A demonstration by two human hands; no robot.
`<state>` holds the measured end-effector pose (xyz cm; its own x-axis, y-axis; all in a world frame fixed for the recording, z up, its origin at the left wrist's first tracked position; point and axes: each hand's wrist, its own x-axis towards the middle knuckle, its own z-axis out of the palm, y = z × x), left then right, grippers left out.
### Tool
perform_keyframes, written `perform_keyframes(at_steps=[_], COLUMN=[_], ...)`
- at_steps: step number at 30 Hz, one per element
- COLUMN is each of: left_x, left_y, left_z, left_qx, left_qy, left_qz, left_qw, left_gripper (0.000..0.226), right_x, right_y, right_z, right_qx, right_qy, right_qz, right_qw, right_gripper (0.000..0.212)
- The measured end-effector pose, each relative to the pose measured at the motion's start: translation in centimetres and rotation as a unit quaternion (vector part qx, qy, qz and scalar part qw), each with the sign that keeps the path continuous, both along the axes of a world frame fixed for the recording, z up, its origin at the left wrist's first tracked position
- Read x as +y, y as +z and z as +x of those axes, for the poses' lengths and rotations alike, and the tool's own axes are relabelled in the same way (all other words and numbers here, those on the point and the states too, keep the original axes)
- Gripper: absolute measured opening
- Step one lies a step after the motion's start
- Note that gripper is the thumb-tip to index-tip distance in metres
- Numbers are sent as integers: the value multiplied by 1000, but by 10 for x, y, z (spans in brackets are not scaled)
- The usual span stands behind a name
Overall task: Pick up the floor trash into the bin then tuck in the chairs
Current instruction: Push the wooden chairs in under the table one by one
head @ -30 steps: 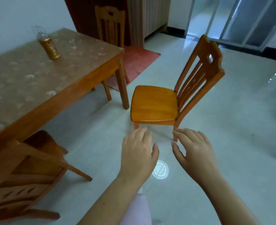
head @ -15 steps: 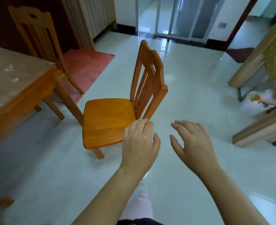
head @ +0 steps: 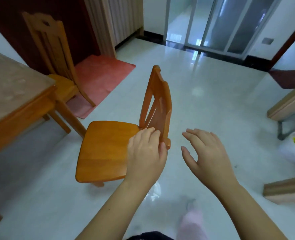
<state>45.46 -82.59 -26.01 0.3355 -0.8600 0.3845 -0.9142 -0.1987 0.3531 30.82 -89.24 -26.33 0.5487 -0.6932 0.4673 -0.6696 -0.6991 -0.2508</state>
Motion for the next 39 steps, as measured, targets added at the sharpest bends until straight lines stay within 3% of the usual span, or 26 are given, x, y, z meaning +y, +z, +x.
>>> perform_keyframes(at_steps=[11, 23, 33, 39], left_x=[-148, -229, -266, -287], left_y=[19, -2, -12, -25], left_z=[-62, -22, -1, -29], left_qx=[-16, -8, 25, 61], left_qy=[125, 282, 394, 511], left_qz=[41, 50, 54, 72], left_qw=[991, 958, 917, 855], left_gripper=[37, 36, 39, 40], right_x=[-192, -307, -357, -387], right_y=[10, -8, -16, -25], right_z=[-42, 45, 109, 134], right_qx=[0, 39, 63, 124], right_qy=[162, 314, 479, 585], right_qz=[-14, -2, 43, 54], right_qw=[987, 949, 874, 800], right_gripper=[36, 39, 41, 45])
